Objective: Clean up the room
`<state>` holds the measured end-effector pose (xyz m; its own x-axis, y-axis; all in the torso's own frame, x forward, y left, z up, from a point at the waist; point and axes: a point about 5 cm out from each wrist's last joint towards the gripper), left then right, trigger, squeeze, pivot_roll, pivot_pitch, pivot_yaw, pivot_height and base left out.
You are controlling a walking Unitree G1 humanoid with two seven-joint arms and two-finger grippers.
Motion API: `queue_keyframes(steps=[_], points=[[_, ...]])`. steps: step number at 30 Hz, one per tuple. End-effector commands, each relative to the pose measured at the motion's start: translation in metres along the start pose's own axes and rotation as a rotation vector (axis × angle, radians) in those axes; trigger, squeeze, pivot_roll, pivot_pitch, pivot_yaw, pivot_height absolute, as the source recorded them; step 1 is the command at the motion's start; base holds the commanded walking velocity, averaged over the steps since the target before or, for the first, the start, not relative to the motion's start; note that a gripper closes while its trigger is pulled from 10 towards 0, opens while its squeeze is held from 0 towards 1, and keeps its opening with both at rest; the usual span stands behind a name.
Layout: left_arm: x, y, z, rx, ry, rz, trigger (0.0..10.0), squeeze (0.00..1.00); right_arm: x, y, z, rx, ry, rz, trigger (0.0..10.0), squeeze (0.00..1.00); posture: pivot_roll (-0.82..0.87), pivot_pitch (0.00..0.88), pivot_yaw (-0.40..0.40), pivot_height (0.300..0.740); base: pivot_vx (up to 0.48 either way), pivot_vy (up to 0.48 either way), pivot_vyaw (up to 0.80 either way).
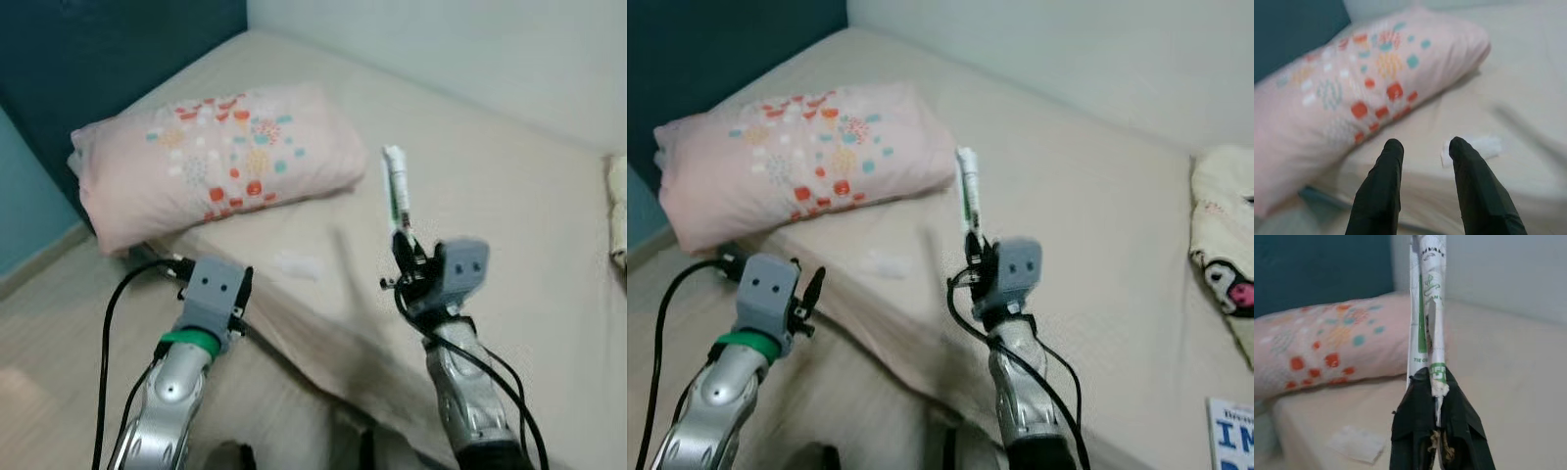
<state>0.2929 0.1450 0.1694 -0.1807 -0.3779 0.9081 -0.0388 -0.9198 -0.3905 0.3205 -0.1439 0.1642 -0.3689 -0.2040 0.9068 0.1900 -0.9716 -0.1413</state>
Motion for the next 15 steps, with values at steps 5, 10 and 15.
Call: queue_keyframes(steps=[5, 10, 15], points=[[-0.017, -0.009, 0.003, 0.047, -0.043, -0.027, 10.0, 0.00, -0.004, 0.012, -0.020, -0.073, -0.058, -0.016, 10.0, 0.00, -0.11, 0.036, 0.028, 0.654, 0.000, 0.000, 0.00], [-0.021, -0.009, 0.004, 0.063, -0.049, -0.043, 10.0, 0.00, -0.006, 0.012, -0.023, -0.061, -0.092, -0.021, 10.0, 0.00, -0.11, 0.024, 0.013, 0.674, 0.000, 0.000, 0.00], [-0.019, -0.003, 0.007, 0.062, -0.036, -0.051, 10.0, 0.00, -0.007, 0.011, -0.023, -0.049, -0.114, -0.028, 10.0, 0.00, -0.11, 0.014, 0.004, 0.694, 0.000, 0.000, 0.00]])
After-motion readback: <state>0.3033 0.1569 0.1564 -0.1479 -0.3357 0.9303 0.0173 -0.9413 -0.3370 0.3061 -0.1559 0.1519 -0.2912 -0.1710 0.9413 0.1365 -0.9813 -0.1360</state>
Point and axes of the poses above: a point about 5 cm out from each wrist's last joint towards the gripper, its own z axis pointing out of the wrist towards the gripper, its own x axis along the axis of the wrist's last joint, y = z × x, and after that the axes turned 6 degrees about z, right-handed
